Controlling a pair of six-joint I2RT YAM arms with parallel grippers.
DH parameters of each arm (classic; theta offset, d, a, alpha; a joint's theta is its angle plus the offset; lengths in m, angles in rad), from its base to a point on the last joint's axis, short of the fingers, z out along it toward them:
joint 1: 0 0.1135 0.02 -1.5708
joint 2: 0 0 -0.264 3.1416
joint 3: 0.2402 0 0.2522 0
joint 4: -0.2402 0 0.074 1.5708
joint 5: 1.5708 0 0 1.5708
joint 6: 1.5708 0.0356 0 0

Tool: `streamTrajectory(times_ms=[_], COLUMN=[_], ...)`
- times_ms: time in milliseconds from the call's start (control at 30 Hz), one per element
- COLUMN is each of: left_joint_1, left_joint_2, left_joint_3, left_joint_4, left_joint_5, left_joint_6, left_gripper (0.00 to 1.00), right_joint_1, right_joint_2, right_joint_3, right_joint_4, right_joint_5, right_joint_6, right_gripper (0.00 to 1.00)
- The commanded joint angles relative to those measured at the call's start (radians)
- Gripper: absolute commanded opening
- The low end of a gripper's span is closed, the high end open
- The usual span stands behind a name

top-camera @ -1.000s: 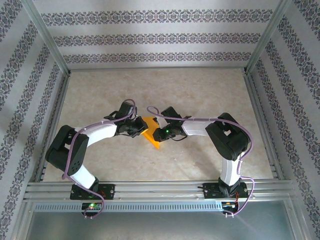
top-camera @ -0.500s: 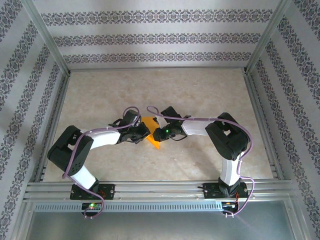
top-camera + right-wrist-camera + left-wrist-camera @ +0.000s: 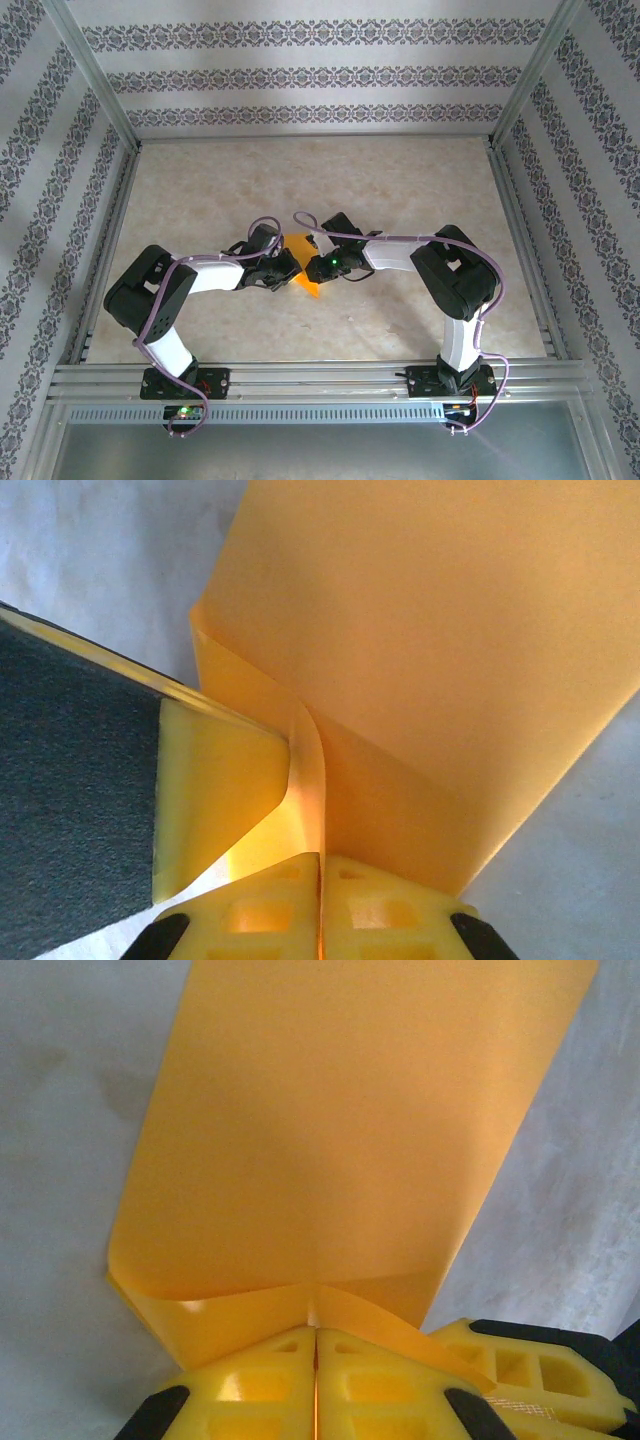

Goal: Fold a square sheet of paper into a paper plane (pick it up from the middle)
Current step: Third fold the triangle at the center of the table.

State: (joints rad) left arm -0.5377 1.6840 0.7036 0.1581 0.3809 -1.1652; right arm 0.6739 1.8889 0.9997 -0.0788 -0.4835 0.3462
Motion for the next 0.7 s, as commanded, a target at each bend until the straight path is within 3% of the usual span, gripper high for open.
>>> streamTrajectory(times_ms=[0,267,533,667], left_joint_1=[-0.011,-0.004,-0.003,-0.003], left_joint_2=[0.011,0.029,0.035,0.041], left_joint_3=[-0.019,-0.028,-0.033,-0.026], left_joint_4=[0.008,-0.012,-0.043,-0.046], left_joint_5=[-0.007,-0.017,-0.022,-0.016], left_joint_6=[-0.007,0.006,0.015,0.021], left_gripper=[0.08,0.07,0.06,0.06], right_joint_1=[-0.005,-0.005,-0.054,-0.080], right_joint_2=[0.047,0.039,-0.100,-0.178], right_joint_3=[0.001,-0.004,0.003,-0.023], right_joint_4=[-0.057,-0.055,-0.049,-0.048], right_joint_5=[0.048,0.047,0.007,-0.003], right_joint_6=[0.010,0.022,0.113,0.139], right_gripper=[0.09,0.11,0.29,0.33])
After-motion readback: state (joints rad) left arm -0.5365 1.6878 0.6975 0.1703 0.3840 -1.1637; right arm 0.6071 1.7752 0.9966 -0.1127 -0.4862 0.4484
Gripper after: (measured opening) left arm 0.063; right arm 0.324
